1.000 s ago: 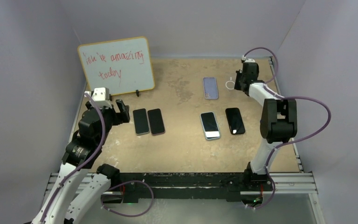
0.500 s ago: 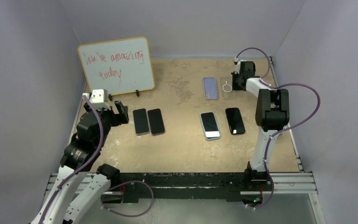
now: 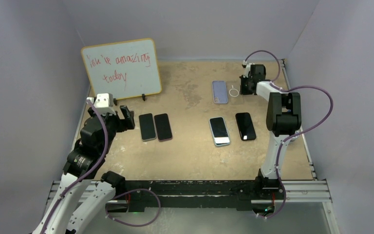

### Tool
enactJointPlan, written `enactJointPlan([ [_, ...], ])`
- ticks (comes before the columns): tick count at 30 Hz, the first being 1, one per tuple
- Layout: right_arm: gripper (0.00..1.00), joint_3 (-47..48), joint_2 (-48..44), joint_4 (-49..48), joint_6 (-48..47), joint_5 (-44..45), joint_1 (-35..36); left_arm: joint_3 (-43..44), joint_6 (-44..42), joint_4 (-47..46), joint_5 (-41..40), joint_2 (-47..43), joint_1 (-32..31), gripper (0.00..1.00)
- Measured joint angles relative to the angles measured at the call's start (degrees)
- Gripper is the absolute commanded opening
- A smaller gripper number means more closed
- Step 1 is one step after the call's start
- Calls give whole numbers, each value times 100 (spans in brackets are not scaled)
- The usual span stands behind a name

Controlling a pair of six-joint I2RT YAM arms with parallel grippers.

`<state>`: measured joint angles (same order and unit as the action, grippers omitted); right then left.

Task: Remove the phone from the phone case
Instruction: Place the phone case at the center of the board.

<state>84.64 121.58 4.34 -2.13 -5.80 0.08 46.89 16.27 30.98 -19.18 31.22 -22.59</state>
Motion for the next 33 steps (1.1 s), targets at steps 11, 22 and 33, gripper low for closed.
enactJointPlan([
  [11,36,63,55,-26,341,7,76,-76,-2,-7,153,26,0,81],
  [22,84,-839,-892,-153,769,39,87,-83,122,-164,1379,909,0,81],
  [33,99,-3250,-3423,-1502,1764,-293,369,-407,846,-704,2618,2236,-437,81],
])
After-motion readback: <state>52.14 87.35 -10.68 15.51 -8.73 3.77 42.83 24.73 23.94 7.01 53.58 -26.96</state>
